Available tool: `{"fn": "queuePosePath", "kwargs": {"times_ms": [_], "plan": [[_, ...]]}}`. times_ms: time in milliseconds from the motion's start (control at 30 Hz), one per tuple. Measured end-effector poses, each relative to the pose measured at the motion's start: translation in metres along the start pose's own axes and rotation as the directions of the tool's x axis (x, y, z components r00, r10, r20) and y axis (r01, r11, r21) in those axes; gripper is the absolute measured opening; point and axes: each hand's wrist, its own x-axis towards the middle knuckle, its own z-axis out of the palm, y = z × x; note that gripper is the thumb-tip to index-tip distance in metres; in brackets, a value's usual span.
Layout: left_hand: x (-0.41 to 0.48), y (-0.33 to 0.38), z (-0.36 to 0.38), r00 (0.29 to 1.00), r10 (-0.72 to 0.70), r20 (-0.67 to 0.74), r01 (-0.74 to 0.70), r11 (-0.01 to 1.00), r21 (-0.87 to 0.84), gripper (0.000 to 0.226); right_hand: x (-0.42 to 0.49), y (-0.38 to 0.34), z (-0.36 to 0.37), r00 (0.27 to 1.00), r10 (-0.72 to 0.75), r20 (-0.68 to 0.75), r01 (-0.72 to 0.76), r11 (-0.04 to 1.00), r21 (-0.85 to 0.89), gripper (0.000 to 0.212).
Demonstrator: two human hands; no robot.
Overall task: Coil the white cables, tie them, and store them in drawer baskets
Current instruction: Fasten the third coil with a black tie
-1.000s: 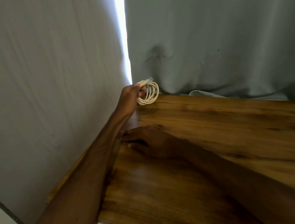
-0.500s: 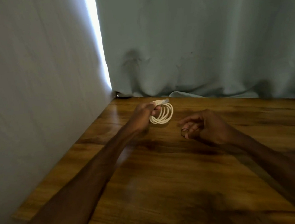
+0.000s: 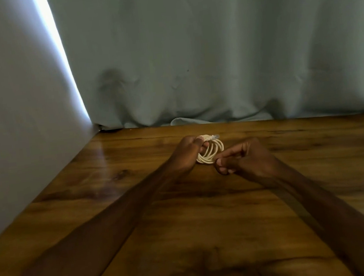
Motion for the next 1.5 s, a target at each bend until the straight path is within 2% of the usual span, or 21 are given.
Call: {"fn": "queuePosePath", "kwargs": {"times_ms": [100,333,433,733,1033,1267,1500], "plan": [[-0.001,-0.003,0.012,0.997,0.074,0.037,-0.077,0.994,0.079,0.032,0.001,0.001,-0.009,0.998,0.007,-0.066,-0.008,1.000,-0.012,0.015],[-0.013,-0.007,0.016,0.987,0.160,0.035,-0.162,0.984,0.070,0.027,0.002,0.000,-0.014,0.993,0.064,-0.099,-0.066,0.998,-0.014,0.013],[-0.016,-0.007,0.015,0.987,0.156,0.036,-0.158,0.985,0.072,0.027,0.002,0.000,-0.012,0.989,0.081,-0.122,-0.077,0.996,0.032,0.016],[-0.019,-0.008,0.014,0.985,0.168,0.034,-0.171,0.977,0.130,0.034,0.001,-0.001,-0.005,0.995,0.018,-0.095,-0.016,1.000,0.027,0.014],[-0.020,-0.008,0.014,0.983,0.182,0.028,-0.184,0.970,0.156,0.034,0.005,0.003,0.000,0.984,0.076,-0.160,-0.058,0.992,0.111,0.009],[-0.020,-0.006,0.013,0.983,0.174,0.056,-0.181,0.972,0.148,0.034,0.001,-0.002,0.000,0.997,0.014,-0.075,-0.012,1.000,0.016,0.017],[-0.019,-0.010,0.013,0.984,0.171,0.050,-0.177,0.971,0.162,0.036,0.000,-0.003,0.000,0.996,0.053,-0.075,-0.048,0.996,0.071,0.010]]}}
